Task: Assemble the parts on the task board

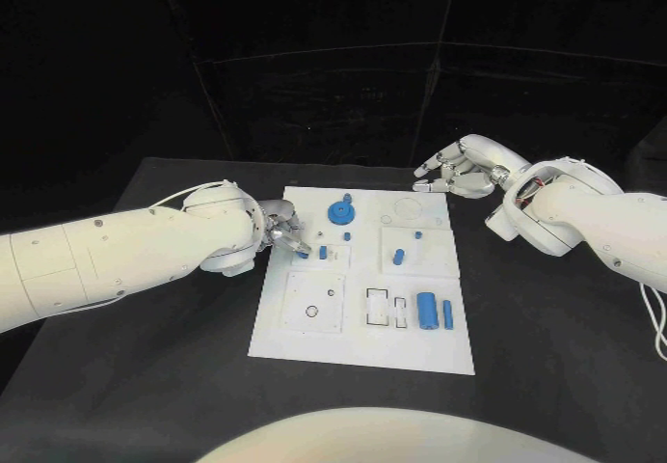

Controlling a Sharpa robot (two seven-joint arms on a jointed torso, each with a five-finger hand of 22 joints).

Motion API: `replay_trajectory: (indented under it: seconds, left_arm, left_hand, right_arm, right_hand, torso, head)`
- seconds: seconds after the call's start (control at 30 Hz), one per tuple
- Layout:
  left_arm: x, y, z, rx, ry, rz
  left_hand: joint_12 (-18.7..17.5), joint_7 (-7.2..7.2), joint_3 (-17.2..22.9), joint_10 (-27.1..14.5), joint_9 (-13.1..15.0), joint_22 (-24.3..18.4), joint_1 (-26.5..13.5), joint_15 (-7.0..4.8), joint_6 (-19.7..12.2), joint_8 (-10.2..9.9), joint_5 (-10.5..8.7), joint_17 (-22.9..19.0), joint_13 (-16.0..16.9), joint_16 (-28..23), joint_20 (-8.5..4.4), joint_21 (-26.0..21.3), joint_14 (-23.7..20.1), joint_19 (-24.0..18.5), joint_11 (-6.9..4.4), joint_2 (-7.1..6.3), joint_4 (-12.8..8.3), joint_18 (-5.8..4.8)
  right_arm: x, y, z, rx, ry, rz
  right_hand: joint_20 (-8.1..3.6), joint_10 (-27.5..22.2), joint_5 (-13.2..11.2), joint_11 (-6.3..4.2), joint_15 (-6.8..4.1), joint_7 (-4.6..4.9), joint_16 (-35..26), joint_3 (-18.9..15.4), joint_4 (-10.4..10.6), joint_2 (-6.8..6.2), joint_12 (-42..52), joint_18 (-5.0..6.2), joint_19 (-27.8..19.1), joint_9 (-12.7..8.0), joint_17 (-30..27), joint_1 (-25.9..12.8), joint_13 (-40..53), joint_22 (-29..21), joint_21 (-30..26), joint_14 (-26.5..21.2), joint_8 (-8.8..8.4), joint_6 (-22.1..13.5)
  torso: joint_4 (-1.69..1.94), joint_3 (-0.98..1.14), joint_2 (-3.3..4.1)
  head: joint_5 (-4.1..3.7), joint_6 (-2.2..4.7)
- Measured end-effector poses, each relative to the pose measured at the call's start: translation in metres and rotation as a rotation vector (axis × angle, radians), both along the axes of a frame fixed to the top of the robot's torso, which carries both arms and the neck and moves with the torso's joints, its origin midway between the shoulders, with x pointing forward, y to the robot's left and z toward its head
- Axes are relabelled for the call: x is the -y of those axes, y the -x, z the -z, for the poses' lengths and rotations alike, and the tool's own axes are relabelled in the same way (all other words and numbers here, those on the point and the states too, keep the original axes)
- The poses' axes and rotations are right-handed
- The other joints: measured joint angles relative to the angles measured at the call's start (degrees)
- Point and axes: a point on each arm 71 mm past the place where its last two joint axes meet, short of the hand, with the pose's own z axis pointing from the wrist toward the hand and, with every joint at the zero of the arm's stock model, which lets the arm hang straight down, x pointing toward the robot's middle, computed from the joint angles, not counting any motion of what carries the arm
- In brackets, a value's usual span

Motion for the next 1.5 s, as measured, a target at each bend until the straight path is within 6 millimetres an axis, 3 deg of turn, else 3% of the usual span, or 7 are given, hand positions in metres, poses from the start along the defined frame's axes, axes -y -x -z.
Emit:
replay_trajectory:
  seconds: [0.17,0.2,0.33,0.63,1.5]
  left_arm:
    - [0.0003,-0.0007,0.0005,-0.001,-0.002,-0.001]
    - [0.0002,-0.0009,0.0006,-0.001,-0.002,-0.002]
    - [0.0001,-0.0018,0.0012,-0.002,-0.003,-0.005]
    - [-0.0005,-0.0041,0.0030,-0.006,-0.008,-0.015]
    - [-0.0004,-0.0057,0.0061,-0.018,-0.015,-0.024]
  left_hand:
    - [0.0,-0.10,0.6,0.0,0.4,0.0,-1.3,0.00,0.1,0.9,-0.16,0.0,0.3,0.0,0.00,0.0,0.0,0.0,0.00,0.12,0.1,0.00]
    - [0.1,-0.10,1.6,0.0,0.5,0.0,-1.8,0.00,0.1,1.1,-0.17,0.0,0.3,0.0,0.00,0.0,0.0,0.0,-0.01,0.07,-0.7,0.00]
    - [0.3,-0.55,2.1,0.2,0.8,0.0,-3.3,-0.19,0.6,1.6,-0.20,0.0,0.5,0.0,0.00,0.0,0.2,0.0,-0.24,-0.81,-1.1,0.00]
    - [0.7,-1.46,-0.4,0.6,1.5,0.4,-5.9,-0.42,1.4,2.9,-0.09,0.0,0.8,0.0,-0.40,0.0,0.0,0.0,-0.64,-2.10,0.9,0.00]
    - [1.1,-1.65,-5.9,0.6,2.7,0.7,-8.7,-0.82,1.6,4.7,-0.09,0.0,1.2,0.0,-0.79,0.0,0.0,0.0,-0.63,-3.26,3.2,0.00]
  right_arm:
    - [-0.0003,0.0000,0.0000,0.000,0.000,-0.001]
    - [-0.0004,0.0000,0.0000,0.000,0.000,-0.001]
    - [-0.0004,0.0000,0.0000,0.000,0.000,-0.001]
    - [-0.0004,0.0002,-0.0001,0.000,-0.001,-0.001]
    - [0.0003,0.0003,-0.0001,0.000,0.000,0.000]
  right_hand:
    - [0.00,0.0,0.0,0.00,0.00,0.00,0.0,0.0,0.0,0.00,0.0,0.00,0.0,0.0,0.0,0.0,0.0,0.0,0.0,0.0,0.00,0.0]
    - [0.00,0.0,0.0,0.00,0.00,0.00,0.0,0.0,0.0,0.00,0.0,0.00,0.0,0.0,0.0,0.0,0.0,0.0,0.0,0.0,0.00,0.0]
    - [0.00,0.0,0.0,0.00,0.00,0.00,0.0,0.0,0.0,0.00,0.0,0.01,0.0,0.0,0.0,0.0,0.0,0.0,0.0,0.0,0.00,0.0]
    - [0.00,0.0,0.0,0.00,0.00,0.00,0.0,0.0,0.0,0.16,0.0,0.00,0.0,0.0,-0.1,0.2,-0.1,-0.1,0.0,0.0,0.00,0.0]
    - [0.20,0.0,0.0,0.00,0.00,0.00,0.0,0.0,0.0,0.23,0.0,0.00,-0.2,0.0,-0.1,0.2,-0.1,-0.1,0.0,0.0,0.00,0.0]
  torso:
    - [-0.01,0.01,0.01]
    - [-0.02,0.01,0.01]
    - [-0.05,0.03,0.01]
    - [-0.07,0.05,0.01]
    - [-0.03,0.02,0.00]
  head:
    - [0.01,0.00]
    - [-0.02,0.02]
    - [-0.16,0.08]
    - [-0.39,0.15]
    - [-0.75,0.18]
